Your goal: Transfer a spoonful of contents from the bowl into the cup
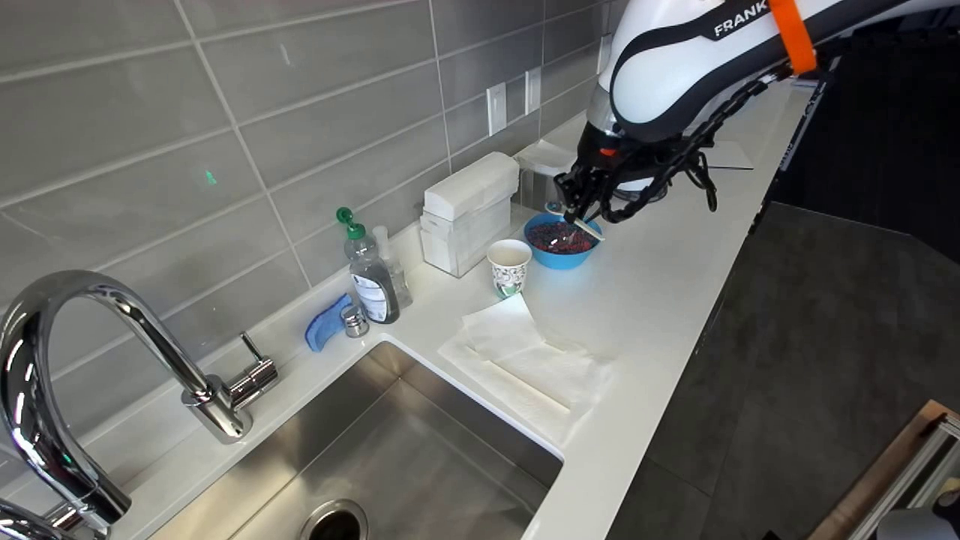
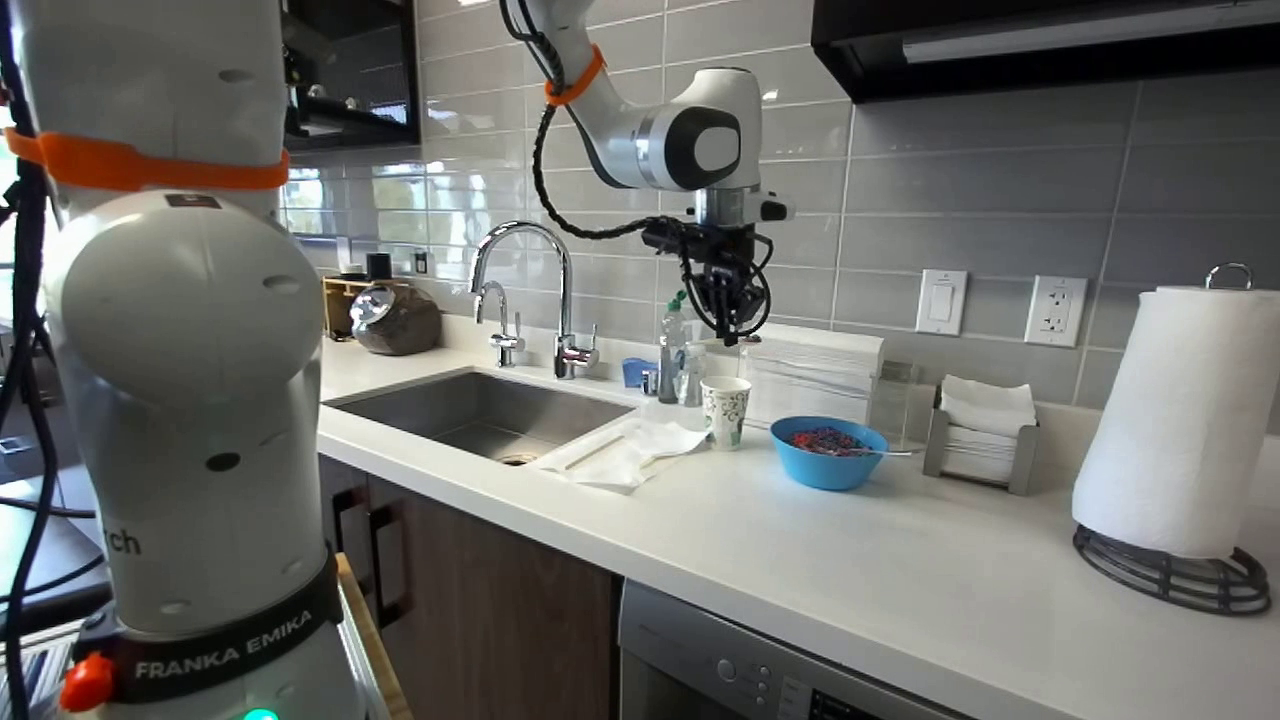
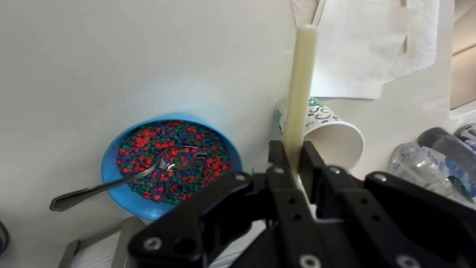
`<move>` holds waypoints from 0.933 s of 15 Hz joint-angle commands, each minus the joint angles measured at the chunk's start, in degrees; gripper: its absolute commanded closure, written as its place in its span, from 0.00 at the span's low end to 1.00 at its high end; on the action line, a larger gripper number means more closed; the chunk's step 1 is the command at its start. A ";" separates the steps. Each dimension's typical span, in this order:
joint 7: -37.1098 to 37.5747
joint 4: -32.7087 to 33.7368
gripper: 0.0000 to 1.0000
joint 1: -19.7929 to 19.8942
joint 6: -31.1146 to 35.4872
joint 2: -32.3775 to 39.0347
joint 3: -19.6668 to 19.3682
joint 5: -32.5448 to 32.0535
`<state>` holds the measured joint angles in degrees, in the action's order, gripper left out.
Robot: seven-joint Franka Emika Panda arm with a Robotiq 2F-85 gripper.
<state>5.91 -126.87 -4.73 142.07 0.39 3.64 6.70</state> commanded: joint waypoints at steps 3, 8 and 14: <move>-7.85 -2.70 0.96 -1.07 -1.52 -2.61 1.66 1.71; -9.90 -1.62 0.86 -1.99 -0.76 -1.49 2.80 3.00; -11.71 -1.61 0.96 -2.63 -0.76 -1.49 3.37 5.36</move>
<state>-5.98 -128.62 -7.36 141.50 -1.10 6.98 12.18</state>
